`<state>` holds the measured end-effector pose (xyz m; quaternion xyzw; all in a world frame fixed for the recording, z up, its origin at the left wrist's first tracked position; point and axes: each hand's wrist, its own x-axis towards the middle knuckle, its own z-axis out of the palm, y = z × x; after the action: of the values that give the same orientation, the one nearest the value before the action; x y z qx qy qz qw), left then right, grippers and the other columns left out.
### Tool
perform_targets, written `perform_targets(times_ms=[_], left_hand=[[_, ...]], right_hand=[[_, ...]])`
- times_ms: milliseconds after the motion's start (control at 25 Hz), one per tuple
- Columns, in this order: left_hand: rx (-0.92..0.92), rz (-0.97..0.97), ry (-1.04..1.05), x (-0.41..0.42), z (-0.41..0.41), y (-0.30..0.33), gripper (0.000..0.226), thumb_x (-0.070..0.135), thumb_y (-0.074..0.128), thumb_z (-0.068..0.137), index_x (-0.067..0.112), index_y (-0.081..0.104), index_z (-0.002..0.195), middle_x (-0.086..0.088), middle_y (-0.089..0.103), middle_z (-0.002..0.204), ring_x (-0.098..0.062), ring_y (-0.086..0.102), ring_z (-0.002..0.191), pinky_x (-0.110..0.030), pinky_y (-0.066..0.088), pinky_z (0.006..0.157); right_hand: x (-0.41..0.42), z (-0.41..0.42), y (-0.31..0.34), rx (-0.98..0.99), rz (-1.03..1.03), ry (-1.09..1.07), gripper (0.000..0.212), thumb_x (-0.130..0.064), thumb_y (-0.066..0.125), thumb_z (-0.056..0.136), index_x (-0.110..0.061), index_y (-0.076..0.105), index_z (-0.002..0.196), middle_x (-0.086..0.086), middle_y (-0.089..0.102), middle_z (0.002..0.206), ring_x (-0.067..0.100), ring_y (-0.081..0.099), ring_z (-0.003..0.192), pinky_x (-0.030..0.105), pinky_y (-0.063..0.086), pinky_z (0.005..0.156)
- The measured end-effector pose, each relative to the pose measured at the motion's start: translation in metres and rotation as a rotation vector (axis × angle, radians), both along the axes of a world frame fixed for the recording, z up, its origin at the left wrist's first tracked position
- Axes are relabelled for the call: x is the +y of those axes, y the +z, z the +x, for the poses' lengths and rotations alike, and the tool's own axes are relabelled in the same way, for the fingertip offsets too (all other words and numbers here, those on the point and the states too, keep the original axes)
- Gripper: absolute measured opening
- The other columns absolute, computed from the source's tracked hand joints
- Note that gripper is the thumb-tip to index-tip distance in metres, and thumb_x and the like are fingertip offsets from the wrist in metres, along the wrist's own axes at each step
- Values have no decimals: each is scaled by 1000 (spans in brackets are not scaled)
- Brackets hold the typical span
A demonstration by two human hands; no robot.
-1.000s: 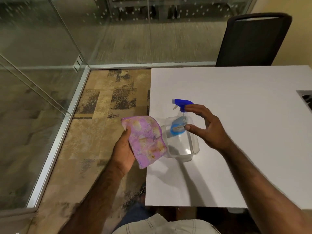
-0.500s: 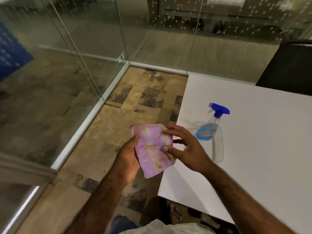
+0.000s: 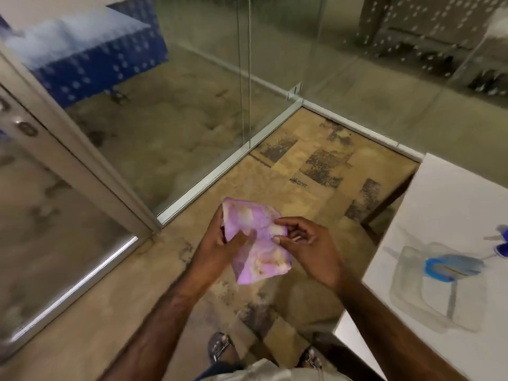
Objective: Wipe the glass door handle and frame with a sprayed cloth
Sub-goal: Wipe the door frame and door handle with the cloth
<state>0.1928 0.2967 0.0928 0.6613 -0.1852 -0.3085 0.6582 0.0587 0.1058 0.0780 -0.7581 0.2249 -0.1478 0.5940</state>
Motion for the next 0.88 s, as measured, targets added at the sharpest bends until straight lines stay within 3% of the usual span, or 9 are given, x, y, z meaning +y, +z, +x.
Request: perform_targets(times_ms=[80,160,280,360,480,600,680,760,880], left_hand=[[-79,121,19,44,31,-5,107,28,93,84,46,24,164,-4,74,126,-14,72,93,-15,58,66],[-151,227,-1,83,53,-7,125,18,94,82,48,7,167,7,68,139,0,71,101,-14,56,81],[-272,256,44,131,78,-4,108,5,88,87,43,23,164,13,53,158,15,62,116,-7,50,92],[-385,307,121,155,92,-1,89,14,87,90,36,39,162,14,54,156,2,58,132,-22,52,107],[-548,398,227,187,108,1,52,26,85,92,31,65,140,8,64,124,-18,58,119,-39,54,101],[-644,415,326,211,120,4,27,36,81,93,28,78,118,-2,57,105,-21,51,107,-28,44,97],[-580,351,352,227,125,6,25,43,75,93,27,76,113,1,57,119,-13,52,122,-18,43,101],[-430,256,338,238,129,10,29,52,68,96,31,70,116,13,59,136,-10,55,134,-18,50,98],[-245,146,422,249,140,17,33,58,64,96,34,65,119,6,74,123,-6,69,114,-37,57,94]], right_hand=[[29,39,3,-4,23,58,34,-15,91,89,-34,84,116,9,80,99,12,67,85,31,63,81],[54,73,7,-3,31,119,32,-17,91,89,-38,83,112,7,80,99,13,70,84,24,62,80],[90,117,13,1,30,174,30,-18,93,88,-36,83,110,3,81,99,10,70,83,24,62,80],[110,140,18,-16,11,214,28,-20,94,86,-37,83,106,-7,80,93,5,67,77,19,59,77],[131,168,23,-33,-45,271,30,-18,95,83,-35,82,103,-18,79,93,0,63,74,16,55,77],[146,188,30,-33,-78,394,47,-14,97,81,-42,77,113,-28,77,99,-2,63,81,18,55,82],[156,206,34,-21,-69,480,62,-11,97,80,-47,72,124,-25,77,100,-1,63,84,20,54,84],[165,226,37,-32,-57,530,60,-10,96,81,-45,73,124,-21,77,97,0,61,82,16,53,81],[181,262,41,-82,-101,558,37,-14,95,84,-37,81,110,-11,76,106,13,67,92,24,54,85]])
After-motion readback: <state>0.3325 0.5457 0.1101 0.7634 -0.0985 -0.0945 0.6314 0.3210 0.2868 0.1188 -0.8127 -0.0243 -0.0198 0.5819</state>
